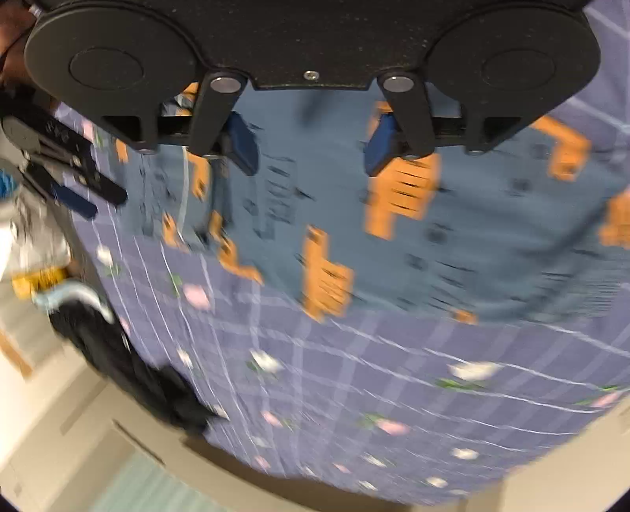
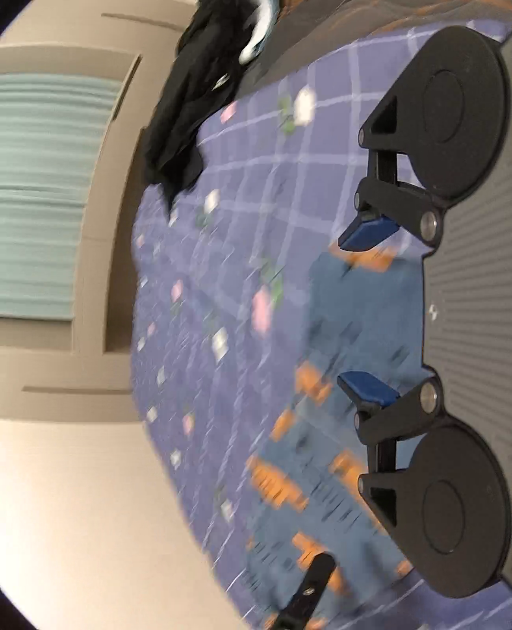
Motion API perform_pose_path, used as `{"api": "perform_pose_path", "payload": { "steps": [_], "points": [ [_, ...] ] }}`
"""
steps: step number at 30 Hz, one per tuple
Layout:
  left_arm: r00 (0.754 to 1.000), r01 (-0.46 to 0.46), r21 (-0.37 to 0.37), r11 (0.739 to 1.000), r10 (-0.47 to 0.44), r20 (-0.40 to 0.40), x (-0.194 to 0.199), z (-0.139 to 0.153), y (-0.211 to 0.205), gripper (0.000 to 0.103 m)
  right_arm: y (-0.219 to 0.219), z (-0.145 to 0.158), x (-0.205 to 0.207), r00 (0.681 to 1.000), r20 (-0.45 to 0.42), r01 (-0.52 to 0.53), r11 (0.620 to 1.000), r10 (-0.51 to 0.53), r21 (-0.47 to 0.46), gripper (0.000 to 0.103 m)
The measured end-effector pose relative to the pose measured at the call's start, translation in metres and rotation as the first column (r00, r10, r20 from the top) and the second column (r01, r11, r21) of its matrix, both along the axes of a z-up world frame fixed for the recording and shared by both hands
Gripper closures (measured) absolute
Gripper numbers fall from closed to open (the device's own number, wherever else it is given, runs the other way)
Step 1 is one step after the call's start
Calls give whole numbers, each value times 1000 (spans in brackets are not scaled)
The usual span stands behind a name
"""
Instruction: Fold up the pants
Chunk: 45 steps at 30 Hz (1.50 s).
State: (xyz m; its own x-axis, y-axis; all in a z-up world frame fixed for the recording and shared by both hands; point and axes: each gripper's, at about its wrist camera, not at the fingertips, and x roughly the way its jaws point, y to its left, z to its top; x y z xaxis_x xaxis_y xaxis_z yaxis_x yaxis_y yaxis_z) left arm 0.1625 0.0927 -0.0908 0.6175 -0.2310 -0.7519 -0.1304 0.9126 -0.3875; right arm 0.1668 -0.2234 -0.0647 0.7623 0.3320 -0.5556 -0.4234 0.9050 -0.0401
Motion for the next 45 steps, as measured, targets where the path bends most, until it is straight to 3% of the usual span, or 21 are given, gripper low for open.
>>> {"api": "perform_pose_path", "payload": {
  "steps": [3, 7, 13, 16, 19, 22, 24, 26, 28, 30, 34, 37, 40, 44, 45],
  "points": [
    [995, -92, -21, 995, 93, 36, -17, 11, 51, 28, 36, 13, -14, 997, 22, -79, 997, 78, 27, 22],
    [978, -210, 40, 977, 209, 18, -32, 19, 129, 26, 105, 15, -46, 967, 36, -253, 967, 252, 20, 20],
    [946, -324, -51, 945, 323, -22, -44, 12, 210, 21, 239, -3, -98, 849, 80, -515, 852, 522, -92, 22],
    [939, -343, -101, 934, 341, -40, -44, 1, 227, 21, 295, -18, -114, 791, 124, -570, 795, 600, -210, 28],
    [943, -332, -124, 935, 330, -41, -43, -7, 231, 21, 335, -32, -119, 765, 145, -575, 767, 627, -284, 40],
    [945, -328, -171, 929, 324, -49, -38, -17, 239, 21, 365, -45, -114, 768, 152, -551, 764, 622, -336, 48],
    [945, -326, -223, 919, 322, -57, -36, -23, 243, 21, 384, -59, -104, 784, 125, -528, 759, 608, -381, 49],
    [947, -319, -262, 911, 314, -61, -33, -25, 244, 19, 393, -73, -92, 799, 113, -500, 757, 590, -420, 56],
    [952, -303, -286, 909, 300, -57, -30, -26, 242, 16, 389, -74, -78, 825, 117, -478, 794, 552, -376, 78],
    [954, -298, -305, 905, 294, -60, -25, -28, 240, 14, 379, -72, -61, 862, 111, -441, 841, 494, -314, 87],
    [956, -288, -365, 885, 286, -62, -13, -35, 232, 14, 345, -57, -47, 905, 113, -391, 907, 410, -157, 91],
    [958, -275, -437, 857, 281, -52, -6, -40, 223, 14, 324, -47, -45, 918, 92, -383, 923, 385, -45, 94],
    [958, -262, -525, 810, 286, -36, -2, -47, 216, 12, 317, -43, -48, 915, 76, -395, 918, 395, -10, 94],
    [959, -255, -523, 813, 281, -32, 0, -50, 209, 11, 321, -44, -53, 883, 36, -467, 884, 468, -25, 89],
    [960, -255, -529, 810, 279, -35, -1, -52, 208, 11, 317, -43, -53, 876, 30, -481, 877, 481, -12, 83]
  ]
}}
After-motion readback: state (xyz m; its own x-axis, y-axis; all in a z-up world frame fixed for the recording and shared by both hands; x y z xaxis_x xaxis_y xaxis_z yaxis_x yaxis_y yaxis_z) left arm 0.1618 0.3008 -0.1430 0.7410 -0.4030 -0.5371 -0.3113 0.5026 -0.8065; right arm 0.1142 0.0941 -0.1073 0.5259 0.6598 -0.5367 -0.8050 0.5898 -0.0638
